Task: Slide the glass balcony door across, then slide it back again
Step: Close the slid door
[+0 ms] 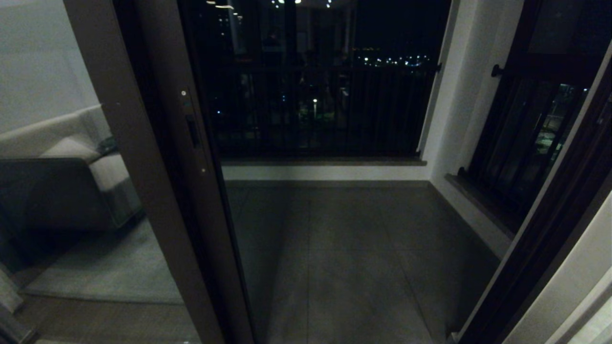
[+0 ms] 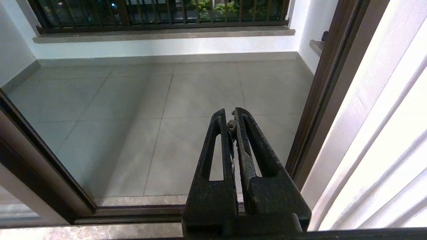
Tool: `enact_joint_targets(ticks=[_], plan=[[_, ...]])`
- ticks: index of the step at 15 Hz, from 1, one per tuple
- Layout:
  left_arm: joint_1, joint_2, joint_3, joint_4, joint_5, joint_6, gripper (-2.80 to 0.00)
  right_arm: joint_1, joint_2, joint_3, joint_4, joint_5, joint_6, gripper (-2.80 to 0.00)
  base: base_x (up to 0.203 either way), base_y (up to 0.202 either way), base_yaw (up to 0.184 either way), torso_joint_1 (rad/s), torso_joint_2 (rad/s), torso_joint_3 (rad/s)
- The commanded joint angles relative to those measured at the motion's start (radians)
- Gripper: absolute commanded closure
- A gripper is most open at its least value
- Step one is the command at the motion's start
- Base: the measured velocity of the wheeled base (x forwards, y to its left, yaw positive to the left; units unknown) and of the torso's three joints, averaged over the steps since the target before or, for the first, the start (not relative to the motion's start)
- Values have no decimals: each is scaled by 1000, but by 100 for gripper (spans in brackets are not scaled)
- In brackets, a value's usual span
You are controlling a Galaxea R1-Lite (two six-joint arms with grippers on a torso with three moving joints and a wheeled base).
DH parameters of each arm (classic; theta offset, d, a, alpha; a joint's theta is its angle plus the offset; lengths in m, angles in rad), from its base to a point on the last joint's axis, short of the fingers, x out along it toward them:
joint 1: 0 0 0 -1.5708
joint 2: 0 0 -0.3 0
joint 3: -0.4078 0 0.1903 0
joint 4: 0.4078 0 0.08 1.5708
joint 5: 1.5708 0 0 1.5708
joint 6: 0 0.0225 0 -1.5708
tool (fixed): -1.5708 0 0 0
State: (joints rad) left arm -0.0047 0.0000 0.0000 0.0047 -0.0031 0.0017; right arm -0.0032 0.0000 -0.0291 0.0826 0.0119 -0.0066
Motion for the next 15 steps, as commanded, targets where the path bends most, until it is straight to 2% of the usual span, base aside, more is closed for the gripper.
enact_joint_targets(ticks=[1, 15], plan=[[0, -2, 2, 0, 0, 0, 0, 0, 0, 0, 0, 0, 0, 0, 0, 0, 0, 0, 0, 0], [1, -2, 2, 0, 0, 2, 0, 0, 1, 0, 0, 0, -1, 0, 0, 0, 0, 0, 0, 0]])
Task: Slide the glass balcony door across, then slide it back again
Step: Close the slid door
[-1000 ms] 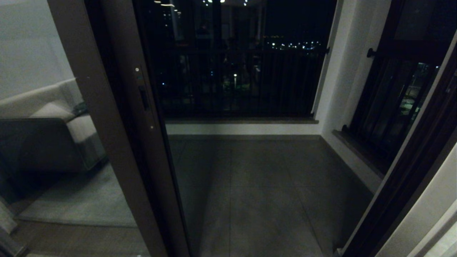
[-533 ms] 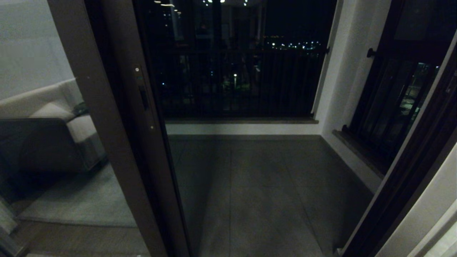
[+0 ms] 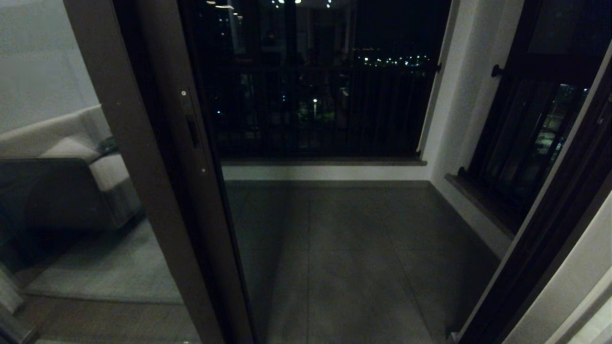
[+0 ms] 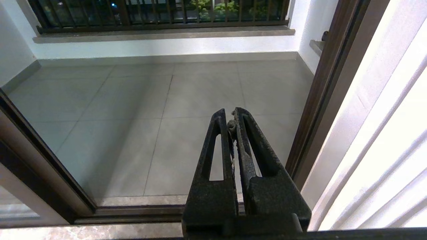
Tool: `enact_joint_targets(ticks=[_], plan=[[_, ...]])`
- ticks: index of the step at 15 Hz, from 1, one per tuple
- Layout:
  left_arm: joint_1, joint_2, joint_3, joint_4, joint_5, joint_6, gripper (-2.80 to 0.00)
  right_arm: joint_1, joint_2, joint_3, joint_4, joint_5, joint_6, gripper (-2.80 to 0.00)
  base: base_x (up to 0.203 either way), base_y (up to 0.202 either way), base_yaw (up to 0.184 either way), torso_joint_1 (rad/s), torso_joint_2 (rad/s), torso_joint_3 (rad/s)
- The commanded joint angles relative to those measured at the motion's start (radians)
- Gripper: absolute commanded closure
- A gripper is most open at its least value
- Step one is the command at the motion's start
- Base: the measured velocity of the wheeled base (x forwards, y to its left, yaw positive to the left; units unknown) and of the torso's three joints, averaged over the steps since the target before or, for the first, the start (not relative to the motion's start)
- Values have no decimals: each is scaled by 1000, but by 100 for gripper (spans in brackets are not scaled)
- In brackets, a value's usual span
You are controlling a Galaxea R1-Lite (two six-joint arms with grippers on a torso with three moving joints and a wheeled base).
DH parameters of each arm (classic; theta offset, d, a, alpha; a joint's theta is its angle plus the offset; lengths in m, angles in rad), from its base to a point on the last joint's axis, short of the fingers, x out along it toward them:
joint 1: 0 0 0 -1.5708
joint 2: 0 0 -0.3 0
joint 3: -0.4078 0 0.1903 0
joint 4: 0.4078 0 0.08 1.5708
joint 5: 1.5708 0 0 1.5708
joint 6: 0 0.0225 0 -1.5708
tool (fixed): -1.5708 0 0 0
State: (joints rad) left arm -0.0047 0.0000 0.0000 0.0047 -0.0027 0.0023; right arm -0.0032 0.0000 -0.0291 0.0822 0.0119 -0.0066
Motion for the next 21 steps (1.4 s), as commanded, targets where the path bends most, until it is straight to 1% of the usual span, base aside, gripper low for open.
enact_joint_targets(ticks=[1, 6, 8, 10, 11, 12, 15, 18, 19, 21], plan=[[0, -2, 2, 1, 0, 4, 0, 0, 1, 0, 0, 0, -1, 0, 0, 0, 0, 0, 0, 0], [0, -2, -9, -6, 0, 4, 0, 0, 2, 0, 1, 0, -1, 0, 0, 0, 0, 0, 0, 0], [1, -1, -103, 15, -14, 9, 0, 0, 1, 0, 1, 0, -1, 0, 0, 0, 0, 0, 0, 0], [1, 2, -192, 51, -107, 36, 0, 0, 0, 0, 1, 0, -1, 0, 0, 0, 0, 0, 0, 0], [2, 9, -230, 84, -133, 54, 0, 0, 1, 0, 1, 0, -1, 0, 0, 0, 0, 0, 0, 0], [2, 30, -277, 115, -143, 68, 0, 0, 2, 0, 1, 0, -1, 0, 0, 0, 0, 0, 0, 0], [2, 194, -427, 146, -157, 71, 0, 0, 1, 0, 1, 0, 0, 0, 0, 0, 0, 0, 0, 0], [1, 438, -588, 158, -174, 70, 0, 0, 0, 0, 1, 0, 0, 0, 0, 0, 0, 0, 0, 0], [0, 525, -659, 162, -197, 68, 0, 0, 0, 0, 1, 0, 0, 0, 0, 0, 0, 0, 0, 0], [0, 678, -821, 209, -253, 65, 0, 0, 0, 0, 1, 0, -1, 0, 0, 0, 0, 0, 0, 0]])
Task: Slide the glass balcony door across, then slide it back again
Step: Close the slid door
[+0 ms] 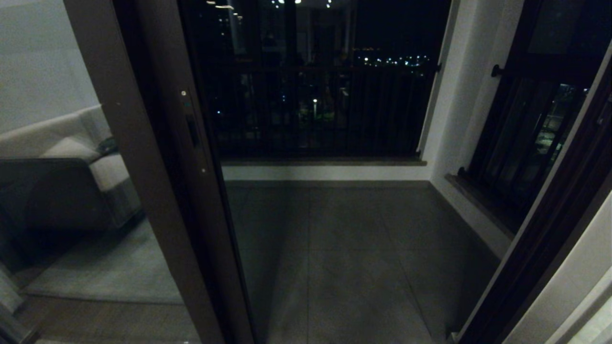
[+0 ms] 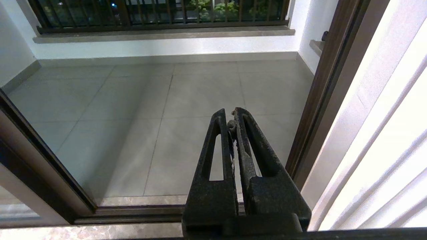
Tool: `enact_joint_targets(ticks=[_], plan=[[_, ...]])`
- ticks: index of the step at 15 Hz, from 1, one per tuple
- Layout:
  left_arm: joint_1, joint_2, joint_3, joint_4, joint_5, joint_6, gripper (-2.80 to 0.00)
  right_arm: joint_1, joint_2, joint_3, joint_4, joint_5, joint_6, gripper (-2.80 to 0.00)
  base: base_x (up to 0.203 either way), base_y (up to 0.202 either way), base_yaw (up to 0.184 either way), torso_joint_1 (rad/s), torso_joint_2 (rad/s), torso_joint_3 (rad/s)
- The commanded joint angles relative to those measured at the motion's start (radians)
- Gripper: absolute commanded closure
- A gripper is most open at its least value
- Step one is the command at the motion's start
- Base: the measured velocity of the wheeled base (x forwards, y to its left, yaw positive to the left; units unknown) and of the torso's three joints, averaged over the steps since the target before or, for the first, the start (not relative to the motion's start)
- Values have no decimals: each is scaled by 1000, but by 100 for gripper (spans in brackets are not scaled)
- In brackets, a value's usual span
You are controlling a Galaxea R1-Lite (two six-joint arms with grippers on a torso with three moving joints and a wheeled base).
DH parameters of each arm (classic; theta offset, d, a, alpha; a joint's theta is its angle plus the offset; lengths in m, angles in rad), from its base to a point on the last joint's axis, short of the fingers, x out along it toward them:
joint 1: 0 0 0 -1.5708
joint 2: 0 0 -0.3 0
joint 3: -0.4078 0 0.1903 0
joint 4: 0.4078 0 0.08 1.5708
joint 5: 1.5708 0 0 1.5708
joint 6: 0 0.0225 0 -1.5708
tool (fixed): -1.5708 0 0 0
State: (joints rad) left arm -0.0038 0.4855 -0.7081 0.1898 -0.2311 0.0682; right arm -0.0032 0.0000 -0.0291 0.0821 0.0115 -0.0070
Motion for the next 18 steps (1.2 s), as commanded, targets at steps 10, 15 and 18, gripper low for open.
enact_joint_targets(ticks=[10, 15, 18], plan=[[-68, 831, -866, 537, -168, -143, 0, 0, 0, 0, 1, 1, 1, 0, 0, 0, 0, 0, 0, 0], [-106, 1035, -952, 542, -19, -160, 0, 0, 1, 0, 1, 1, -1, 0, 0, 0, 0, 0, 0, 0], [-118, 1104, -965, 453, -8, -160, -280, 0, 0, 0, 0, 1, 0, 0, 0, 0, 0, 0, 0, 0]])
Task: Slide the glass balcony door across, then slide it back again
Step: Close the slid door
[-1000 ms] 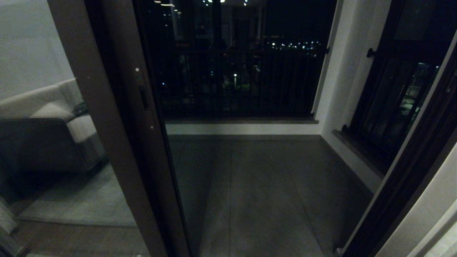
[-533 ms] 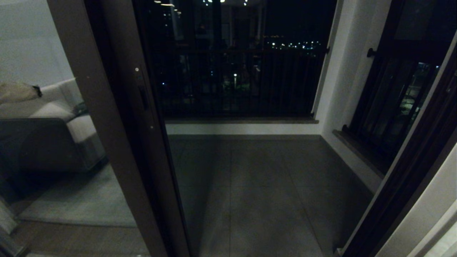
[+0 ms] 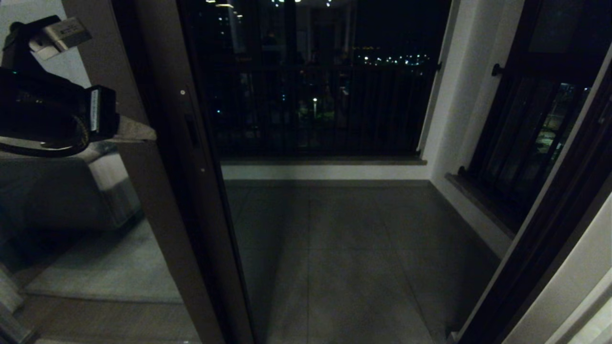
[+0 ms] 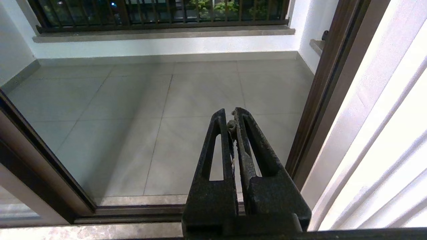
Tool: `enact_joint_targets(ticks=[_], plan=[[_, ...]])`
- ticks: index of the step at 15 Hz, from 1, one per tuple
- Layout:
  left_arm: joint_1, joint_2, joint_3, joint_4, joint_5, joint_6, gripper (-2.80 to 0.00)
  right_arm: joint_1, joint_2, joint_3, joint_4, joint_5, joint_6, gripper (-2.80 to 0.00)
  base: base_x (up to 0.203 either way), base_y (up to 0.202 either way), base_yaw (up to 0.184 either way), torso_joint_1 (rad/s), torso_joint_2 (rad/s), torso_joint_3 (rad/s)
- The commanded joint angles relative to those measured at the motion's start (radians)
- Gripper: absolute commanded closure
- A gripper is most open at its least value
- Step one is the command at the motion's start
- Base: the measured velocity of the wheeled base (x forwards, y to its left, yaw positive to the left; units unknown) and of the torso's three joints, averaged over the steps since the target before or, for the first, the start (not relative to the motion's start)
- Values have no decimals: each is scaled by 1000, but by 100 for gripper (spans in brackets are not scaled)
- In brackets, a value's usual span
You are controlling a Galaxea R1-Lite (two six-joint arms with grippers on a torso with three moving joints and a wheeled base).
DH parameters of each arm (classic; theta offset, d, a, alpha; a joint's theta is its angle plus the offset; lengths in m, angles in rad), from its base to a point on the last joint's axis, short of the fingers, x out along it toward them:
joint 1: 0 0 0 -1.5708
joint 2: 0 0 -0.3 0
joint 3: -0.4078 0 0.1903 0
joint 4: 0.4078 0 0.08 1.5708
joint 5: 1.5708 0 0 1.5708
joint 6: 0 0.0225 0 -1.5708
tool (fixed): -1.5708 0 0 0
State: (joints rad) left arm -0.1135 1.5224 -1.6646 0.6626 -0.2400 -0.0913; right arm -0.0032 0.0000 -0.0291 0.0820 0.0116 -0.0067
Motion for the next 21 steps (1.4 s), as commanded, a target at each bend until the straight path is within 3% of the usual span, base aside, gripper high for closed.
enact_joint_targets(ticks=[1, 6, 14, 18, 21], plan=[[-21, 80, -13, -41, 0, 2, -280, 0, 2, 0, -1, 1, 0, 0, 0, 0, 0, 0, 0, 0], [-49, 165, -20, -188, 4, 7, -280, 0, 0, 0, 1, 1, 0, 0, 0, 0, 0, 0, 0, 0], [-57, 277, -84, -195, 18, 47, -280, 0, 0, 0, 1, 1, 0, 0, 0, 0, 0, 0, 0, 0], [-55, 318, -98, -307, 44, 48, -280, 0, 0, 0, 1, 1, 0, 0, 0, 0, 0, 0, 0, 0], [-55, 336, -98, -311, 45, 50, -280, 0, 2, 0, 1, 1, -1, 0, 0, 0, 0, 0, 0, 0]])
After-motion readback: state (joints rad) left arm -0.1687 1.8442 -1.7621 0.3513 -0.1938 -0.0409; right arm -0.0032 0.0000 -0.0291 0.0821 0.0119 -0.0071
